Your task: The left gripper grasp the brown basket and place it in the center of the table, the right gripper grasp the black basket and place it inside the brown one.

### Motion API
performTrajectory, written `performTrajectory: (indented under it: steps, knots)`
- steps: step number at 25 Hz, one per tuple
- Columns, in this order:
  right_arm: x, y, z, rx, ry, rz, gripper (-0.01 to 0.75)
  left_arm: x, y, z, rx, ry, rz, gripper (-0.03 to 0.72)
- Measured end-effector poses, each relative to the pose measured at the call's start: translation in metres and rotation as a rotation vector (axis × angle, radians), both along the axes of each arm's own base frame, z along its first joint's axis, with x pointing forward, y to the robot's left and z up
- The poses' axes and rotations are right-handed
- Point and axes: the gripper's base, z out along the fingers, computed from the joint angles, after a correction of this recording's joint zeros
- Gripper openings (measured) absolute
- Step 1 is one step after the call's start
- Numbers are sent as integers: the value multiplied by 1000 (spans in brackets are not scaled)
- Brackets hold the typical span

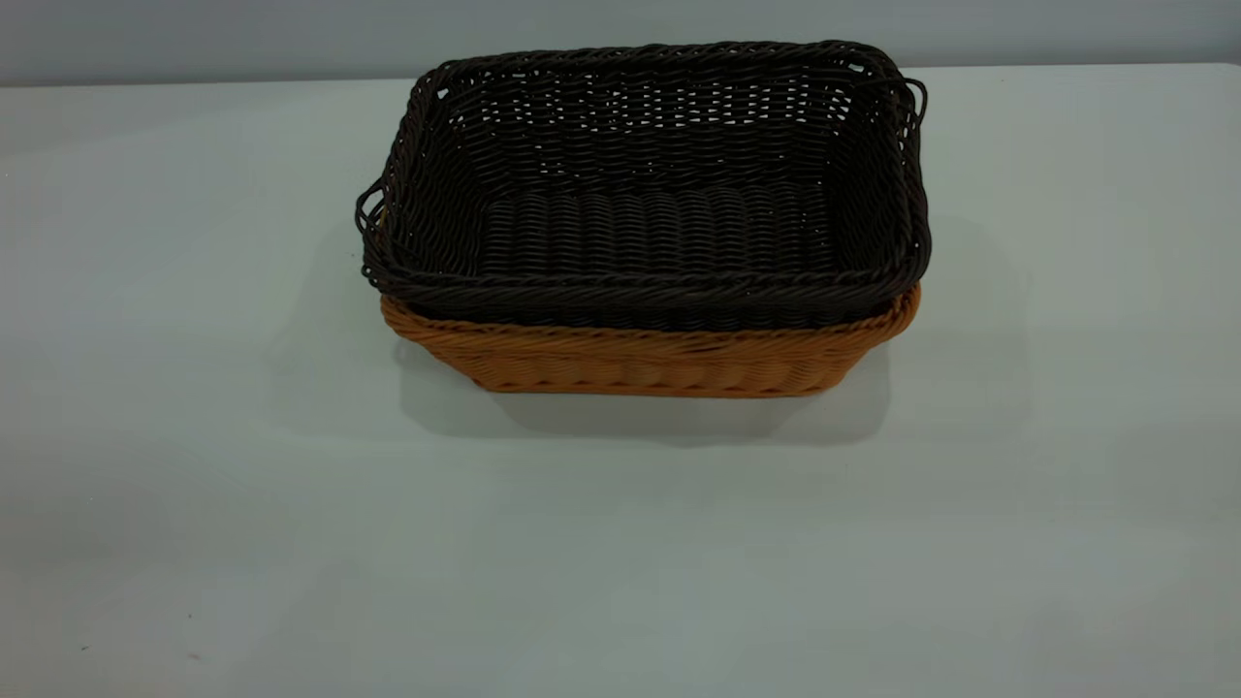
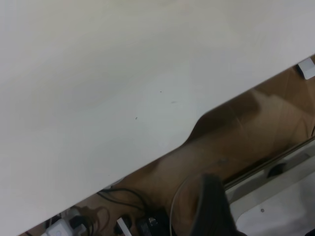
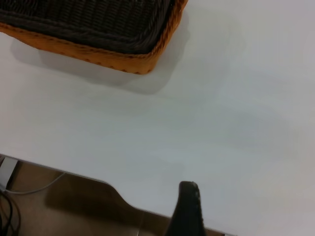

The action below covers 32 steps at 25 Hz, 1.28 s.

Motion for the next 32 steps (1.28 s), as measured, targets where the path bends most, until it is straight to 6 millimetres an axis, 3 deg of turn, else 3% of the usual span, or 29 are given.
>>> performTrajectory:
  steps: [4,10,17,23,32]
  knots:
    - [-4,-2,1,10,-31,-63,562,0,1,0,-1,-1,25,477]
    - [-19,-6,2,24,-154,-269,562,-4,9,2,-19,-49,229,477]
    - [-27,-6,1,29,-198,-277,562,-23,16,5,-51,-191,424,477]
    - [-27,-6,1,29,-198,-277,562,-45,16,4,-84,-340,453,477]
    - [-27,-6,1,29,-198,-277,562,-48,16,3,-85,-350,460,477]
